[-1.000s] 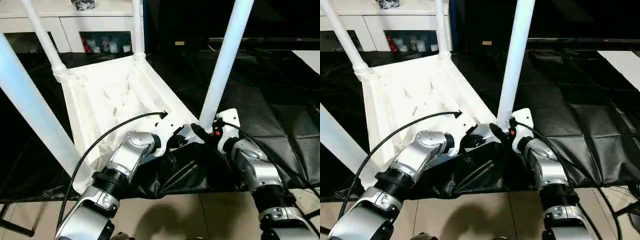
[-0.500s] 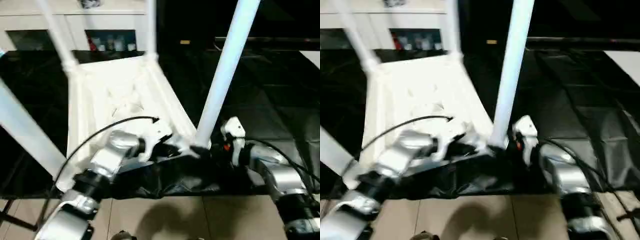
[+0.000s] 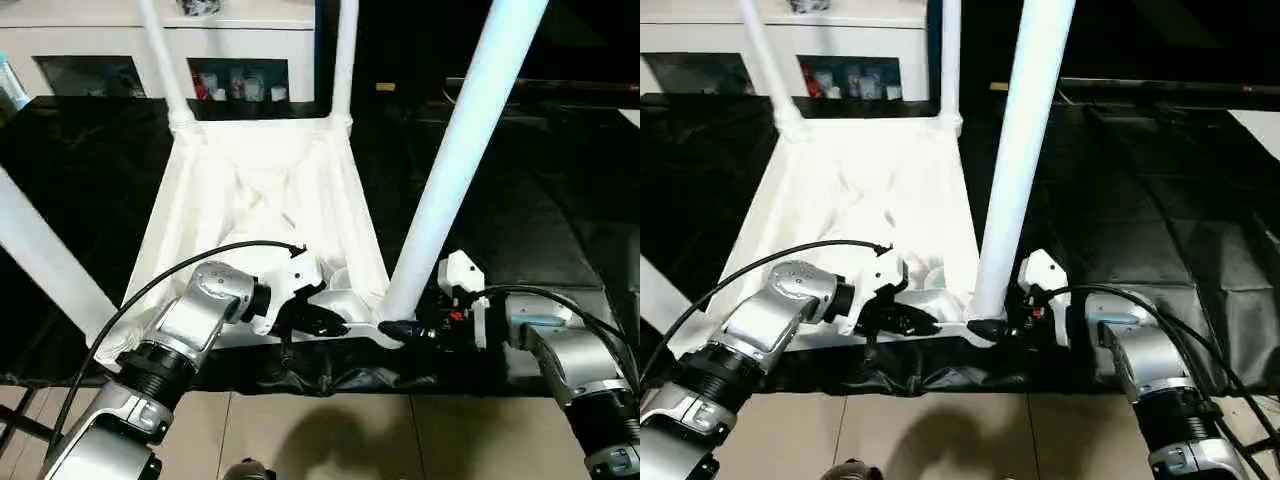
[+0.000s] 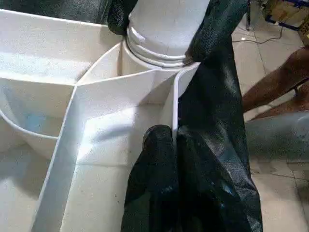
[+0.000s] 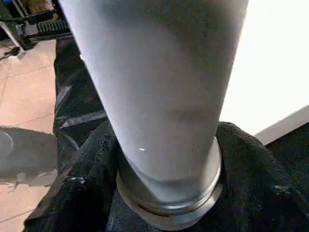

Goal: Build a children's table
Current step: Rotate leg to tighten

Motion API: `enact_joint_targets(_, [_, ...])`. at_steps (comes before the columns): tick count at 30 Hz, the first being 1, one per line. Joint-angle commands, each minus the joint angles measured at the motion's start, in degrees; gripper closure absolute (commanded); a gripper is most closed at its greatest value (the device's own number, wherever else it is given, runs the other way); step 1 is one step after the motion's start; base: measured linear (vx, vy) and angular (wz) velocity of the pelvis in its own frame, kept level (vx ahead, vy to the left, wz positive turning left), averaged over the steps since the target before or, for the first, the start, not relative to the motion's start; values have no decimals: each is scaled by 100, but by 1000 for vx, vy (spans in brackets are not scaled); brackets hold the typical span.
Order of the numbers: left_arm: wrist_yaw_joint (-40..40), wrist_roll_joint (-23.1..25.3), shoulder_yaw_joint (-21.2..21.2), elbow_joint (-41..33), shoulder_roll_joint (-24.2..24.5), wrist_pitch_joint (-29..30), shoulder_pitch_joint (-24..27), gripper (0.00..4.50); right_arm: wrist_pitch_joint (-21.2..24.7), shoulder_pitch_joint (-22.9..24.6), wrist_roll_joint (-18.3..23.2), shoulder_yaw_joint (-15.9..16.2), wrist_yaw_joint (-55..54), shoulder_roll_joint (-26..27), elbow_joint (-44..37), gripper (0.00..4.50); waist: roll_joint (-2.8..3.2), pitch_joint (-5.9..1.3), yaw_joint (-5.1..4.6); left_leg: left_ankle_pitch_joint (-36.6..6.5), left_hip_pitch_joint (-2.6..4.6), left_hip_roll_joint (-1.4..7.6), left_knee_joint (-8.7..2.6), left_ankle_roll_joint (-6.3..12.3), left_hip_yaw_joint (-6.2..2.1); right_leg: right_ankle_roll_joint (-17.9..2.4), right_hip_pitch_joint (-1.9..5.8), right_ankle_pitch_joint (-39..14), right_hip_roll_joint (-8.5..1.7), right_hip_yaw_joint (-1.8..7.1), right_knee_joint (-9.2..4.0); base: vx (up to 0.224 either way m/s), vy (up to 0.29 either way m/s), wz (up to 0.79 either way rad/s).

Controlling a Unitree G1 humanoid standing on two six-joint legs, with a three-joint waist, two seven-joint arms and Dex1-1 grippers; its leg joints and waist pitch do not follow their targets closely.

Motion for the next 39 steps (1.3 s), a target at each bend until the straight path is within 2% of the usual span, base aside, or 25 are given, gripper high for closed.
enact_joint_targets(1, [-65, -240, -34, -330, -114, -28, -105, 450, 33, 67, 92, 332, 268, 90, -156, 180, -59, -378, -28, -1197, 68, 181, -348, 319, -55, -1111, 281, -1422, -408, 263, -457, 0, 0, 0])
enact_joint_targets(6, [146, -194, 19, -262, -167, 5, -125, 450, 15, 60, 115, 265, 139, 212, -41, 185, -60, -379, -20, -1167, 63, 178, -345, 327, -54, -1117, 281, -1394, -408, 259, -453, 0, 0, 0])
enact_joint_targets(8, [582, -92, 138, -125, -319, 30, -188, 450, 46, -1, 59, 136, -259, 373, 80, 185, -64, -377, -26, -1184, 63, 176, -347, 302, -57, -1112, 278, -1435, -410, 259, -456, 0, 0, 0])
enact_joint_targets(11, [1386, 4, 381, 74, -638, 225, -315, 450, 52, -151, -139, -108, -1213, 688, 357, 186, -72, -350, -69, -1350, 74, 161, -362, 177, -62, -1013, 257, -1870, -417, 253, -504, 0, 0, 0])
enact_joint_targets(12, [1553, 25, 423, 106, -711, 265, -338, 450, 113, -209, -169, -205, -1551, 811, 450, 186, -84, -356, -95, -1365, 57, 151, -369, 128, -80, -950, 283, -1976, -422, 242, -502, 0, 0, 0])
enact_joint_targets(14, [1737, 44, 467, 133, -796, 317, -361, 450, 158, -251, -185, -281, -1806, 908, 517, 186, -84, -364, -176, -1373, 52, 147, -372, 111, -83, -940, 276, -1905, -413, 243, -502, 0, 0, 0])
enact_joint_targets(15, [2341, 105, 603, 222, -1065, 473, -435, 450, 262, -347, -272, -440, -2480, 1138, 711, 186, -94, -366, -212, -1333, 44, 141, -363, 118, -79, -959, 284, -1794, -406, 247, -492, 0, 0, 0])
enact_joint_targets(17, [2529, 130, 643, 248, -1144, 518, -456, 450, 293, -373, -299, -481, -2666, 1199, 767, 186, -91, -372, -262, -1266, 43, 126, -350, 141, -75, -1014, 285, -1690, -405, 243, -491, 0, 0, 0])
enact_joint_targets(18, [2884, 145, 723, 304, -1311, 589, -498, 450, 369, -414, -350, -576, -3101, 1359, 852, 186, -103, -381, -273, -1159, 23, 116, -336, 182, -67, -1009, 307, -1595, -401, 243, -481, 0, 0, 0])
enact_joint_targets(20, [3020, 161, 750, 316, -1378, 616, -508, 450, 396, -427, -367, -627, -3279, 1441, 879, 186, -99, -399, -276, -1018, 12, 109, -323, 246, -65, -1013, 321, -1425, -400, 244, -466, 0, 0, 0])
enact_joint_targets(22, [3275, 231, 758, 327, -1491, 632, -521, 450, 412, -444, -371, -699, -3568, 1593, 902, 186, -94, -405, -275, -903, 10, 109, -313, 319, -50, -1050, 312, -1220, -393, 251, -460, 0, 0, 0])
enact_joint_targets(23, [3623, 323, 760, 333, -1645, 617, -522, 450, 394, -458, -349, -784, -3922, 1830, 888, 186, -84, -408, -270, -870, 13, 110, -316, 326, -53, -1062, 317, -1165, -390, 246, -456, 0, 0, 0])
enact_joint_targets(26, [3673, 310, 725, 292, -1717, 650, -505, 450, 371, -446, -289, -799, -3985, 1983, 833, 186, -71, -410, -267, -873, 25, 120, -321, 331, -52, -1108, 311, -1057, -385, 244, -444, 0, 0, 0])
enact_joint_targets(30, [3205, 276, 530, 161, -1549, 428, -414, 450, 171, -360, -150, -747, -3604, 1906, 637, 186, -76, -395, -263, -1079, 30, 119, -334, 311, -47, -1028, 309, -1340, -398, 249, -481, 0, 0, 0])
enact_joint_targets(31, [3104, 263, 494, 128, -1509, 419, -391, 450, 152, -354, -127, -756, -3552, 1877, 618, 130, -74, -399, -256, -1068, 28, 123, -337, 312, -54, -1011, 316, -1335, -404, 249, -477, 0, 0, 0])
enact_joint_targets(34, [2786, 232, 379, 31, -1365, 372, -315, 450, 197, -330, -38, -771, -3252, 1736, 547, 110, -71, -401, -260, -1042, 31, 128, -332, 340, -48, -1055, 310, -1203, -393, 252, -462, 0, 0, 0])
enact_joint_targets(39, [2193, 147, 272, -36, -1059, 230, -254, 450, 90, -212, -184, -495, -2595, 1288, 415, 73, -74, -394, -244, -1071, 33, 136, -332, 350, -49, -1087, 315, -1212, -399, 251, -455, 0, 0, 0])
